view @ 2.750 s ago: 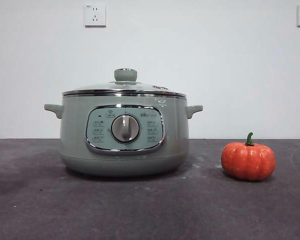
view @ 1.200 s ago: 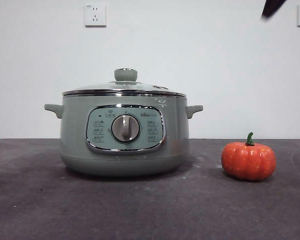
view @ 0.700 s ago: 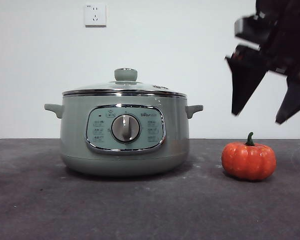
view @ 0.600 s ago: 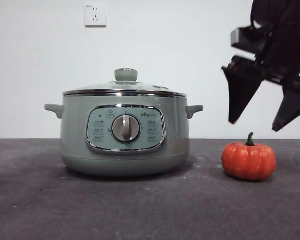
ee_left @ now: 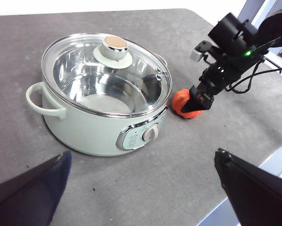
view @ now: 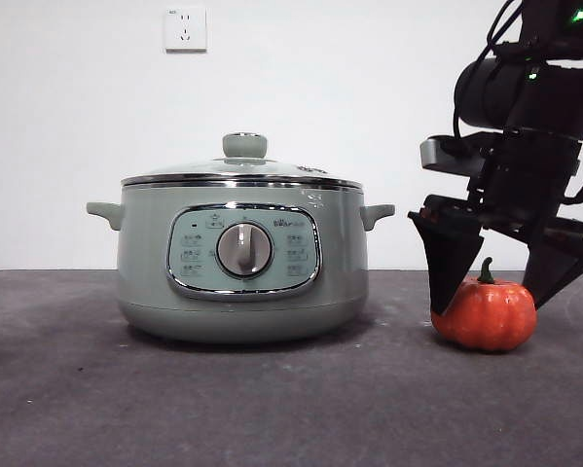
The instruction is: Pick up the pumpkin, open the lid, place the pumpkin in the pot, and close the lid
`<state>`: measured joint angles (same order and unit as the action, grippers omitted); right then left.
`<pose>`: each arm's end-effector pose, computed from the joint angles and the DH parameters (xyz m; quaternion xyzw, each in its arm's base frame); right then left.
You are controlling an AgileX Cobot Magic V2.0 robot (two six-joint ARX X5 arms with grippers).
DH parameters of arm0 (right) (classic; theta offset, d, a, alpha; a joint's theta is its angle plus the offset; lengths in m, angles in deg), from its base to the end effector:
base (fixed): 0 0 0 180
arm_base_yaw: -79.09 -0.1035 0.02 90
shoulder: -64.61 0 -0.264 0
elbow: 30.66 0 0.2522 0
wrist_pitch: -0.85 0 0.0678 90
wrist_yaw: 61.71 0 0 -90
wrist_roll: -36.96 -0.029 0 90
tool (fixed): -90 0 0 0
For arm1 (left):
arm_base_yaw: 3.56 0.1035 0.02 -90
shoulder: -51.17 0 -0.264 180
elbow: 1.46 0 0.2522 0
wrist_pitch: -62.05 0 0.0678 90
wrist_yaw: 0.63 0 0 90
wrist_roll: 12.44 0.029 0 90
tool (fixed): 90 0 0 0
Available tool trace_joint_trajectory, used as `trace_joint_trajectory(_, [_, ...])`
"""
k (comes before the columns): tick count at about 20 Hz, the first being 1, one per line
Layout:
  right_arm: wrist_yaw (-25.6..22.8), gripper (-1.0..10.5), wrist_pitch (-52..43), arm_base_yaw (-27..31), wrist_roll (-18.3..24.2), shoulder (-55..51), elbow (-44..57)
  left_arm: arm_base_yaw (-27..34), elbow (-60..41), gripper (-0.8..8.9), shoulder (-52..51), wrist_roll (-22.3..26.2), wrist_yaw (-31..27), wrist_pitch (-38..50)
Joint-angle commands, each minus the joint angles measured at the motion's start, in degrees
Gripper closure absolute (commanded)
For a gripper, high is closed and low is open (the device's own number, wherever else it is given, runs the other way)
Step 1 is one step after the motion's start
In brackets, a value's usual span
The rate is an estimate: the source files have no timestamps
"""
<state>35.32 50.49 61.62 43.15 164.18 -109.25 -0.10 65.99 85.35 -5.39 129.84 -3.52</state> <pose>0.3151 0.1029 0.1824 -0.0956 0.5654 0.2040 0.7935 0.0894 -0.0135 0.3421 -0.0478 0.2387 -0.3201 0.9155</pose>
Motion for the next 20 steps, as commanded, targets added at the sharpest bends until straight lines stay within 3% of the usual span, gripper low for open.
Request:
trace_joint_trajectory(1, [-0.02, 5.3, -0.7, -0.24, -0.94, 0.61, -0.04, -0.17, 0.15, -0.04, -0.09, 0.24, 0.11, 0.33])
trace_joint_trajectory(3, [0.13, 8.8, -0.42, -0.28, -1.84, 0.59, -0.04, -0.17, 0.15, -0.03, -0.09, 0.24, 0.09, 0.33])
trace_joint_trajectory(4, [0.13, 9.6, -0.22, -0.28, -1.79, 0.52, -0.04, -0.17, 0.15, -0.03, -0.09, 0.24, 0.04, 0.35])
trace_joint_trajectory(9, [0.11, 9.6, 0.22, -0.28, -1.88, -4.7, -0.04, -0.17, 0.15, -0.03, 0.7, 0.0, 0.02, 1.86])
trace_joint_trajectory(14, [0.15, 9.6, 1.55, -0.28, -2.95, -19.1, -0.04, -1.9, 0.98, 0.01, 5.88, -2.89, -0.02, 8.15])
trace_joint_trajectory(20, [0.52, 9.6, 4.85, -0.28, -3.78, -35.26, -0.04, -11.74, 8.02, 0.01, 19.8, -2.89, -7.82, 17.66])
